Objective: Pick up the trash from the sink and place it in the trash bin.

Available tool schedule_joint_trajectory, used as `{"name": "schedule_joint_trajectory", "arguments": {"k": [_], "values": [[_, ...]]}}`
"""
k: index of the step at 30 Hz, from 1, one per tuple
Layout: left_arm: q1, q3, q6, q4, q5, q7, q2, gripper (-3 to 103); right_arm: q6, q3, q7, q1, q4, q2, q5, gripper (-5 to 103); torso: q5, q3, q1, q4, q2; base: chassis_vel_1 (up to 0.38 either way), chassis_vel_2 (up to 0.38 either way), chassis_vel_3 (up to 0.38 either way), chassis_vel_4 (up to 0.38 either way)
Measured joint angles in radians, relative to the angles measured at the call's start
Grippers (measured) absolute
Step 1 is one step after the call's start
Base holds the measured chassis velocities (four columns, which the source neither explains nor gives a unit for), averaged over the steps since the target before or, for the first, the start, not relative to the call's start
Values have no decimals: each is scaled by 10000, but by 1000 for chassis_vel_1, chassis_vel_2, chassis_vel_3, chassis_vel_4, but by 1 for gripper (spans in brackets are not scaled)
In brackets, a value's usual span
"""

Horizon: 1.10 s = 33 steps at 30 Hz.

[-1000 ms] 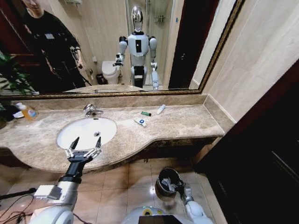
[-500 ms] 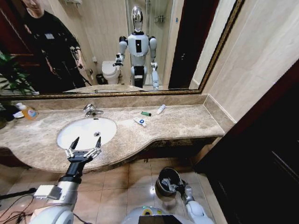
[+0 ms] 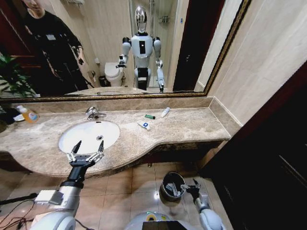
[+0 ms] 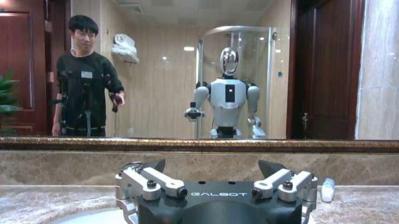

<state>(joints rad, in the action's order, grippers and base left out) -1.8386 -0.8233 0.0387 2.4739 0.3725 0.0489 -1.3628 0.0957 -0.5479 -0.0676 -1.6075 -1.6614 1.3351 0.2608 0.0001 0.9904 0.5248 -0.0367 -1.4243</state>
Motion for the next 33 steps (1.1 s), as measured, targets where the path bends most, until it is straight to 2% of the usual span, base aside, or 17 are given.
{"name": "schedule_joint_trajectory", "arguments": {"k": [1,4,6,7,9,10,11,13,17,24,28,33], "values": [[0,0,0,0,0,0,0,100,0,0,0,0,0,0,0,100,0,0,0,0,0,0,0,0,0],[0,0,0,0,0,0,0,100,-412,-78,119,-387,-2220,-108,63,100,-1,0,1,0,0,0,0,0,0],[0,1,0,0,0,1,-1,100,-548,-46,178,-390,-2589,-142,112,100,-4,0,0,0,0,0,0,0,0],[0,0,0,0,0,0,0,100,-965,82,291,-288,-3435,-252,236,100,-2,0,0,0,1,0,0,0,0],[0,-1,0,0,0,-1,-1,100,-1102,124,305,-206,-3643,-296,263,100,-2,0,0,-1,1,0,0,0,0],[0,-1,0,0,0,0,0,100,-1503,282,301,155,-4052,-413,344,100,-2,0,1,-1,1,0,0,0,0],[0,-1,0,0,0,0,0,100,-1503,282,301,155,-4052,-413,344,100,-2,0,1,-1,1,0,0,0,0],[0,0,0,0,0,0,0,100,-1960,479,161,740,-4198,-511,462,100,-1,0,1,-1,2,0,0,0,0],[0,0,0,0,0,0,-1,100,-2369,800,-156,1546,-3977,-665,560,100,-1,1,3,-1,2,0,0,0,0],[0,0,0,0,0,0,-1,100,-2654,1629,-1504,3599,-2712,-1182,955,100,0,1,3,-1,2,0,0,0,0],[0,0,0,0,0,1,0,100,-2646,2057,-1669,4456,-1995,-1245,1289,100,-2,2,3,-2,2,0,0,0,0],[0,0,0,0,0,2,0,100,-2732,2946,-1400,5778,-755,-1170,1606,100,-1,2,4,-1,2,0,0,0,0]]}}
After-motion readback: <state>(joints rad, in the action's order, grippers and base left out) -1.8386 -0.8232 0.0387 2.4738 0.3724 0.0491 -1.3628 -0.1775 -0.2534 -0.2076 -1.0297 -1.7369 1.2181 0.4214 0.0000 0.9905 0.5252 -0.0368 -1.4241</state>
